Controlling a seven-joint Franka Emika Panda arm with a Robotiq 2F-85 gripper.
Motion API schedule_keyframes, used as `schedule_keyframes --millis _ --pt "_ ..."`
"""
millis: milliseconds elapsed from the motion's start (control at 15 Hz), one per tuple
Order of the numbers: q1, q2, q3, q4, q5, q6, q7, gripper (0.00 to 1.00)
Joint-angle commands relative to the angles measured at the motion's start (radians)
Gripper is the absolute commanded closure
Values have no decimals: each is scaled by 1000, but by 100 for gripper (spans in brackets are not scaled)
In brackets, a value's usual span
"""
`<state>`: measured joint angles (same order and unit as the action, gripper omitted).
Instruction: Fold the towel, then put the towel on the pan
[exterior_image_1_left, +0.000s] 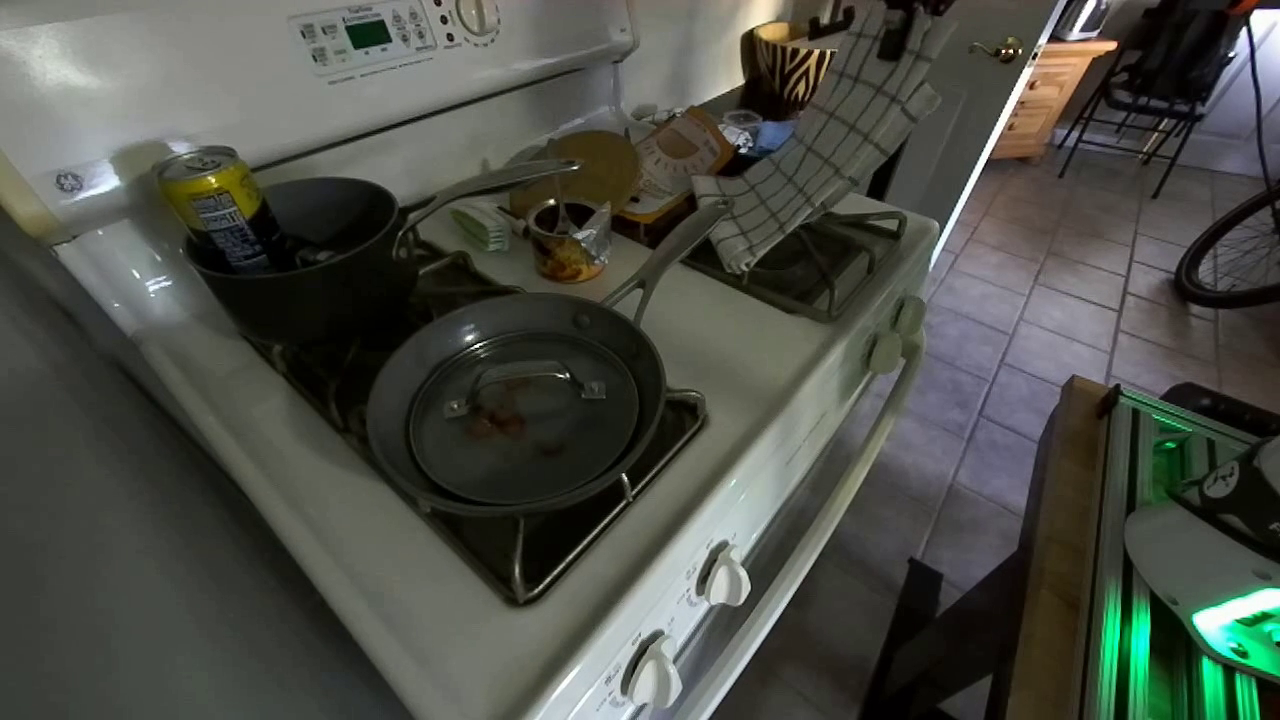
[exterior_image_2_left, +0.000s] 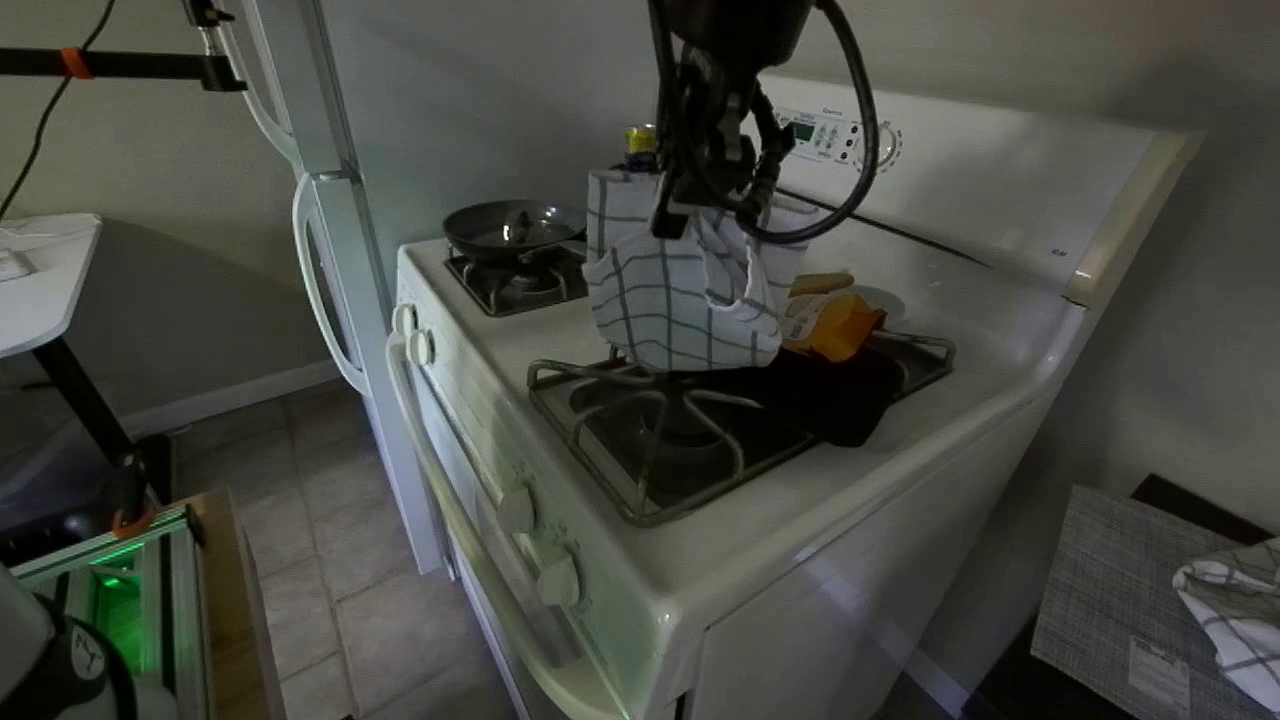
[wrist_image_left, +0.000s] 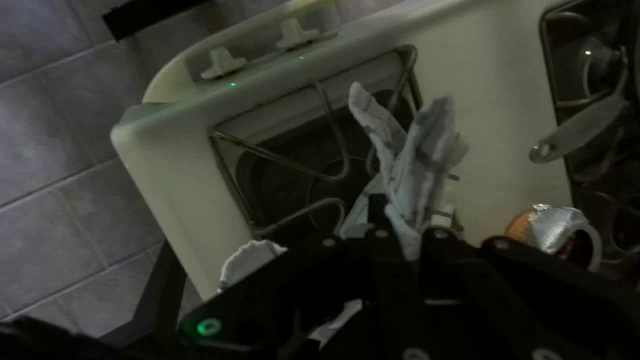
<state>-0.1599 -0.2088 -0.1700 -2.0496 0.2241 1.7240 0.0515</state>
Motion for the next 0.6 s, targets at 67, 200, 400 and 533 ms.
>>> schedule_keyframes --millis 67,200,400,533 --pt "-22 -34 0 -27 -170 -95 -16 98" --pt "-23 -42 8 -59 -218 -49 13 98" --pt "-10 -43 32 -144 -240 137 92 98" --pt "4 -29 55 -195 -209 301 157 98"
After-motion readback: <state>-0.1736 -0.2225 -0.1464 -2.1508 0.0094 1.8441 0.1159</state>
